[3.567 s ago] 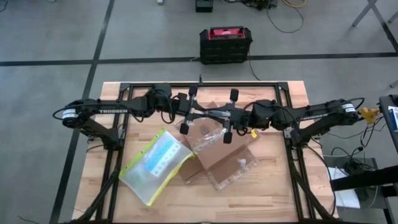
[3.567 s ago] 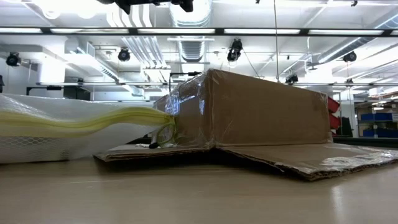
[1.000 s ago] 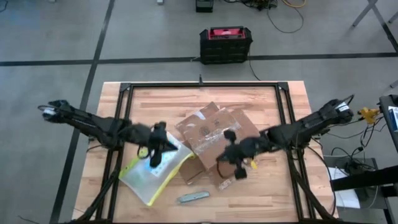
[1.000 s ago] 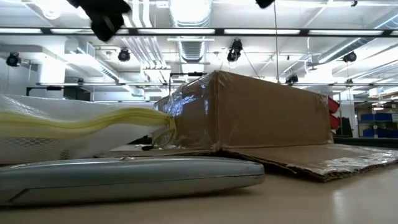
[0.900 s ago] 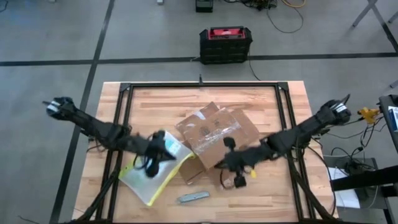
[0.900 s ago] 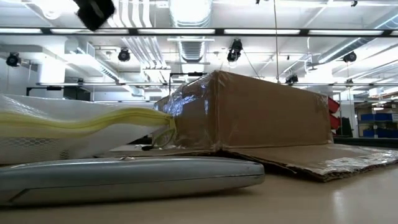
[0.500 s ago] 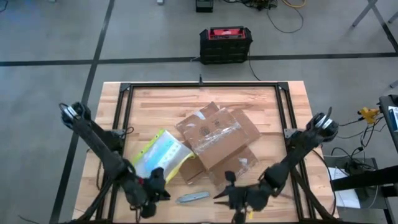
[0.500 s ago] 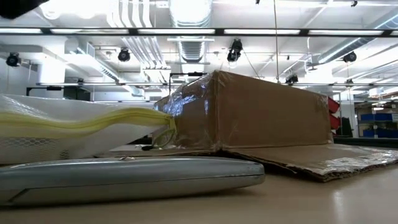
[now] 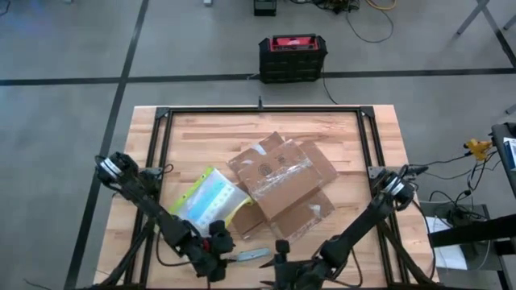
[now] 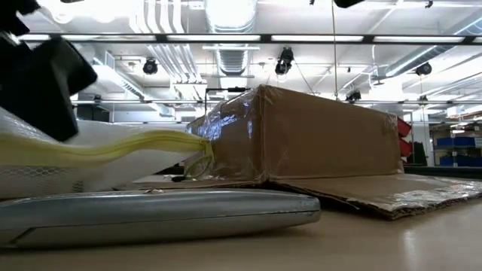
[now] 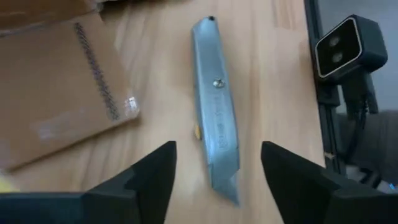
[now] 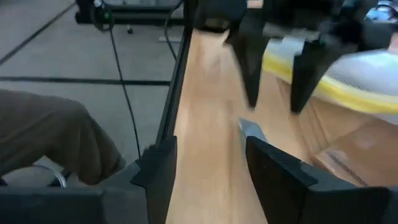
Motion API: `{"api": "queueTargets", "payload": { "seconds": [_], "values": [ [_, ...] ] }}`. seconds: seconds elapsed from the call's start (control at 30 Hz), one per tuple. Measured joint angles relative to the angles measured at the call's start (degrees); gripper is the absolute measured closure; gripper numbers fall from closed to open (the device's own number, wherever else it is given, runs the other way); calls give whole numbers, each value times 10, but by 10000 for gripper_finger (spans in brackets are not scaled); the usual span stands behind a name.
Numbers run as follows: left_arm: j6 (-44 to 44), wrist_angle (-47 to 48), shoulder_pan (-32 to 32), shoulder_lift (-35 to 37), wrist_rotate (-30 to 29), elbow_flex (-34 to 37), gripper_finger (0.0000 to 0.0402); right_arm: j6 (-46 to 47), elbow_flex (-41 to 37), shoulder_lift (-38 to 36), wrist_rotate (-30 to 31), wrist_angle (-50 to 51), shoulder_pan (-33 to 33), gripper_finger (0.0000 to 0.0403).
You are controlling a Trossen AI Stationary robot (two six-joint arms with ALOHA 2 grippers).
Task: Unpack boxes
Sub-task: Break down the brown box using the gray cutter
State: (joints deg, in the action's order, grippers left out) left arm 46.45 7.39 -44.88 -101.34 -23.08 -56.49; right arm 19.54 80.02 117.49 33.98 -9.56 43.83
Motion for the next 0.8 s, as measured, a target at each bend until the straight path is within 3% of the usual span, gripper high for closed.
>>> {"api": "queueTargets", "payload": {
  "seconds": [0.23,0.6,0.8],
  "values": [
    [-2,-51,-7,-54,0,0,151,11,21,20,37,2,-2,212],
    [-2,-99,-6,-115,-38,-2,182,30,24,26,37,3,-7,214],
    [-3,-71,-6,-128,-62,-4,209,30,24,26,37,4,-7,215]
  ]
}}
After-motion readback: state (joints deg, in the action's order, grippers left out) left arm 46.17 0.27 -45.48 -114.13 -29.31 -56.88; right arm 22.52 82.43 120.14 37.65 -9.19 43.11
